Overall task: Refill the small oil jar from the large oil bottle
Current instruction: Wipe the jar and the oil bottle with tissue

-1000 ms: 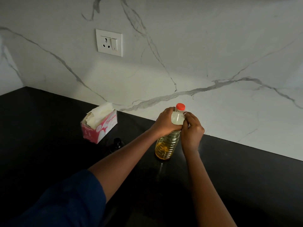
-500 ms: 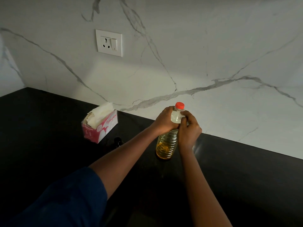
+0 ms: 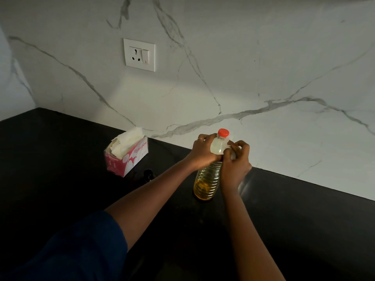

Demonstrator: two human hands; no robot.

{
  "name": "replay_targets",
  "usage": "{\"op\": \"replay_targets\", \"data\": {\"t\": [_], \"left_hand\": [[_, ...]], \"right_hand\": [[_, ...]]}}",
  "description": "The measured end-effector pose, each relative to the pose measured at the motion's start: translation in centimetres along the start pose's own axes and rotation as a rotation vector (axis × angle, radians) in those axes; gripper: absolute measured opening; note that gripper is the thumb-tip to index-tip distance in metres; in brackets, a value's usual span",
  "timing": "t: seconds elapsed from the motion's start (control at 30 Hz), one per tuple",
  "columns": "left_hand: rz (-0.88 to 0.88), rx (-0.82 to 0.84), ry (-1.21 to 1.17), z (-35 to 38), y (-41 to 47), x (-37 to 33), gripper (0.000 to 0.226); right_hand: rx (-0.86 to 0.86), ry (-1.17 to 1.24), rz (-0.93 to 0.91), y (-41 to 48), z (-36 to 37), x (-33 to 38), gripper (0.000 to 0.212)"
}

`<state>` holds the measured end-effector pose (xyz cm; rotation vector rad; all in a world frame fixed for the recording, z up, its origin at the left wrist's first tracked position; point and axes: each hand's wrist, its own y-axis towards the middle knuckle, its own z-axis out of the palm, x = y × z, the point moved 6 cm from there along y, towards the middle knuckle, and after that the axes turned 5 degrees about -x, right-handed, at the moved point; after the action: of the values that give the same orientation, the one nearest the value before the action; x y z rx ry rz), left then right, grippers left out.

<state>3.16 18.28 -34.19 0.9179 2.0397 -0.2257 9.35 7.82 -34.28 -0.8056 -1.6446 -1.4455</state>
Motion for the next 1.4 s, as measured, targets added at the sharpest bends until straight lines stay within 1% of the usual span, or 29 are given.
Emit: {"op": "replay_targets", "data": {"t": [0.1, 0.23, 0.3, 0.37, 0.47, 0.5, 0.57, 0.63, 0.7, 0.73, 0.8, 0.9, 0.97, 1.03, 1.1, 1.2, 1.3, 1.4], "left_hand": [[-0.005, -0.065, 0.050, -0.4, 0.1, 0.5, 0.076], [-0.003, -0.075, 0.096, -0.3, -0.1, 0.3, 0.071], [0.010, -0.060, 0.085, 0.0, -0.4, 0.1, 0.068], [0.032, -0.043, 0.002, 0.0, -0.6, 0.0, 0.069], [0.033, 0.043, -0.165, 0.1, -1.1, 0.2, 0.071], [0.035, 0.065, -0.171, 0.2, -1.2, 0.3, 0.072], [0.054, 0.053, -0.125, 0.1, -1.3, 0.5, 0.077], [0.064, 0.018, -0.052, 0.0, -1.1, 0.7, 0.085], [0.043, 0.008, -0.015, -0.1, -1.1, 0.8, 0.091], [0.036, 0.005, -0.002, -0.2, -1.1, 0.7, 0.089], [0.038, -0.013, 0.017, -0.4, -1.0, 0.4, 0.080], [0.052, -0.087, 0.066, -0.5, -0.7, -0.2, 0.065], [0.070, -0.131, 0.036, -0.5, -0.5, -0.6, 0.057], [0.040, -0.129, -0.046, -0.4, -0.6, -0.5, 0.054], [0.007, -0.114, -0.070, -0.2, -0.8, -0.4, 0.053], [0.008, -0.111, -0.110, 0.1, -1.0, -0.1, 0.059], [0.017, -0.094, -0.141, 0.0, -1.1, -0.2, 0.070], [0.027, -0.081, -0.142, 0.1, -1.1, -0.3, 0.075]], "right_hand": [[0.022, -0.065, -0.190, -0.7, 0.4, 0.6, 0.022], [0.027, -0.157, -0.449, -1.2, 0.9, 1.7, 0.022], [0.019, -0.193, -0.527, -1.4, 0.9, 2.3, 0.026], [0.022, -0.201, -0.532, -1.3, 0.9, 2.5, 0.026], [0.038, -0.208, -0.512, -0.8, 0.9, 1.8, 0.025], [0.045, -0.210, -0.504, -0.6, 0.8, 1.6, 0.025], [0.054, -0.214, -0.506, -0.4, 0.5, 1.3, 0.025], [0.060, -0.217, -0.546, -0.7, 0.4, 1.5, 0.023], [0.085, -0.222, -0.591, -1.3, 0.6, 1.8, 0.028], [0.098, -0.233, -0.610, -1.5, 0.7, 1.9, 0.030], [0.108, -0.273, -0.641, -1.7, 1.0, 1.9, 0.031], [0.109, -0.327, -0.683, -1.8, 1.2, 2.5, 0.028], [0.120, -0.372, -0.707, -1.9, 1.4, 2.9, 0.028], [0.146, -0.422, -0.703, -1.9, 1.5, 2.9, 0.031], [0.162, -0.451, -0.713, -1.9, 1.4, 2.5, 0.036], [0.145, -0.432, -0.744, -1.7, 0.8, 2.0, 0.028], [0.130, -0.337, -0.684, -1.3, 0.4, 1.8, 0.025], [0.088, -0.262, -0.518, -0.8, 0.0, 1.6, 0.025]]}}
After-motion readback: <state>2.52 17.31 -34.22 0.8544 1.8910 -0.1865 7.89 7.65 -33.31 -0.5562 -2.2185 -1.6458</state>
